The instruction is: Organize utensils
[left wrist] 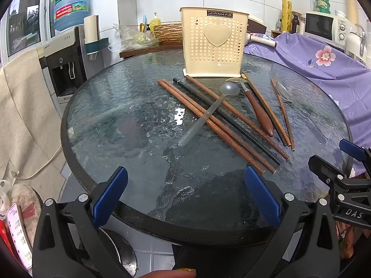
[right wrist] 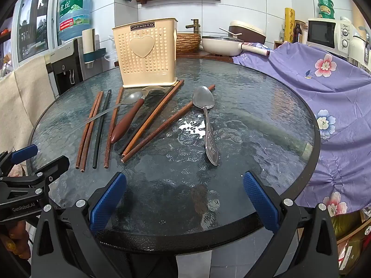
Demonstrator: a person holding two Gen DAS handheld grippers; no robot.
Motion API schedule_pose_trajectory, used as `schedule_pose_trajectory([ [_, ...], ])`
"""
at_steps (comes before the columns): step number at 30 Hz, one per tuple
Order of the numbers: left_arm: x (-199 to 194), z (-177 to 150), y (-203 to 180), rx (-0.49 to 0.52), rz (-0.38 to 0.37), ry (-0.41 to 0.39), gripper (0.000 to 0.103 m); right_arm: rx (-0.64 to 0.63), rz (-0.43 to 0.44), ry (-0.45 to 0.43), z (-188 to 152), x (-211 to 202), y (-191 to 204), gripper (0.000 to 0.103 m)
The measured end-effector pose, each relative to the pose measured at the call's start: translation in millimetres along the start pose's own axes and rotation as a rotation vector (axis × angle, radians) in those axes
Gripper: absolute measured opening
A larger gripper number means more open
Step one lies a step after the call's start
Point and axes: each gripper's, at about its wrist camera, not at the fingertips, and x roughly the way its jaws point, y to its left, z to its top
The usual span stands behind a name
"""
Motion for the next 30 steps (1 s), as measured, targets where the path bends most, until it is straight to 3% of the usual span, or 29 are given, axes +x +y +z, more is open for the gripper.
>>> schedule_pose_trajectory([
  [15, -0.4, -0.8, -0.9, -0.002, 0.004, -0.008, 0.099, 0.002, 0.001, 0.001, 0.5, 0.1, -0.6, 0.098],
  [19, -9.6, 0.1, 0.8, -0.044, 0.021, -0.008, 0.098, -0.011, -0.002, -0.01, -0.1, -2.7, 2.6, 0.097],
  [21, -24.4, 0.3, 5.2, -0.053, 0.06, -0.074, 0.098, -0.038, 0.011, -0.069, -0.2, -13.6, 5.8, 0.097],
  [25, -81.6, 2.3, 13.2, -0.037, 0.138, -0.242, 0.098, -0.049, -0.008, -0.271, 0.3, -67.8, 12.4, 0.097],
  [27, -118.8, 0.0, 19.5, -0.048, 0.135, -0.338, 0.098, -0.035, 0.007, -0.33, 3.6, -96.0, 9.5, 0.097],
  [30, -157.0, -4.1, 26.0, -0.054, 0.134, -0.412, 0.098, 0.0, 0.07, -0.353, 5.2, -124.8, 3.2, 0.097],
])
